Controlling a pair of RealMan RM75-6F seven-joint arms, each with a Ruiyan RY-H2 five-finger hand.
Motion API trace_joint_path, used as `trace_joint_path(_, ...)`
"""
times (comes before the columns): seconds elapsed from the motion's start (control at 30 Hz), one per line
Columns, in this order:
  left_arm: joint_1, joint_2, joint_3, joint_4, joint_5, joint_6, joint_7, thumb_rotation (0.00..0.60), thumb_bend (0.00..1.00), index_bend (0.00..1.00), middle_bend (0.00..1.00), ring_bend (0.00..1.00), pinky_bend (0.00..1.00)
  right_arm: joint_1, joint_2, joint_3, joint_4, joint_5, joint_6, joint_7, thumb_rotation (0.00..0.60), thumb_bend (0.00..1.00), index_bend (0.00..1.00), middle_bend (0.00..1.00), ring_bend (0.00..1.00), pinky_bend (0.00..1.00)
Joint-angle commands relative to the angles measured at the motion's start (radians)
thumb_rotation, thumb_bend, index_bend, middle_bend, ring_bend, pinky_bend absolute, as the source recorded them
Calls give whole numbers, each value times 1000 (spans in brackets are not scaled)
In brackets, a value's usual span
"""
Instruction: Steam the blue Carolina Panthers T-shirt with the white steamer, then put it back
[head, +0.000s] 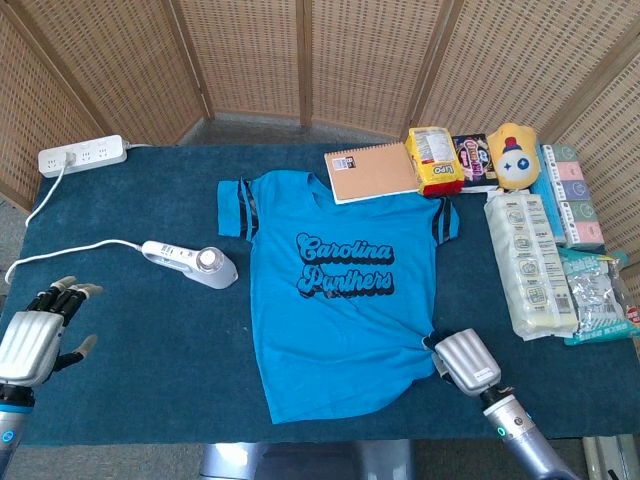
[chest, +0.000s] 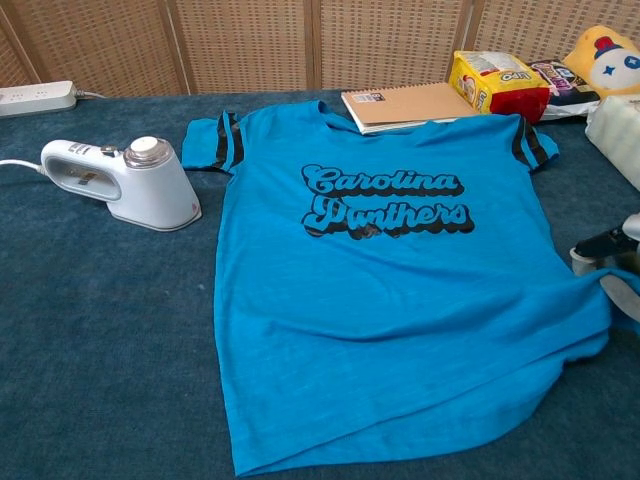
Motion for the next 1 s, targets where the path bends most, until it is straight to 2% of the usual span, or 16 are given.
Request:
trace_joint_path(0.03, -33, -4, -16, 21, -36, -51, 9, 600, 241, 233, 279, 157, 276, -1, -1, -1, 2, 0, 0, 2, 600, 696, 536, 546, 602, 757)
trace_joint_path(0.13, -62, -20, -27, 52, -54, -88, 10, 600, 235, 226, 279, 157, 275, -2, -2, -1, 3, 1, -1, 5, 600, 697, 536, 546, 602, 757)
trace_joint_path(0.23, -96, -42, -43, 95, -90, -140, -3, 600, 234, 177, 279, 157, 274, -3, -3, 0, 6, 4, -4, 6, 600, 696, 537, 548, 603, 757)
trace_joint_path(0.43, -172, -97, -87, 216, -144, -219, -6, 600, 235, 115, 279, 157, 275, -4, -1, 6, 10, 16, -7, 7, 600, 696, 542, 551, 605, 757)
trace_joint_path(0.57, -216, -167, -112, 328, -173, -249, -12, 600, 253, 104, 278, 157, 274, -4, -2, 9, 12, 20, -10, 7, 600, 696, 545, 552, 606, 758)
trace_joint_path(0.77, -280, -271, -124, 490, -212, -326, -33, 600, 272, 103, 278, 157, 274, -4, -1, 12, 18, 25, -11, 14, 600, 696, 549, 553, 608, 758)
trace_joint_path(1.0, -326, -358, -125, 620, -200, -340, -44, 599, 276, 103, 278, 157, 275, -6, -1, 15, 25, 32, -12, 22, 600, 697, 550, 554, 610, 759)
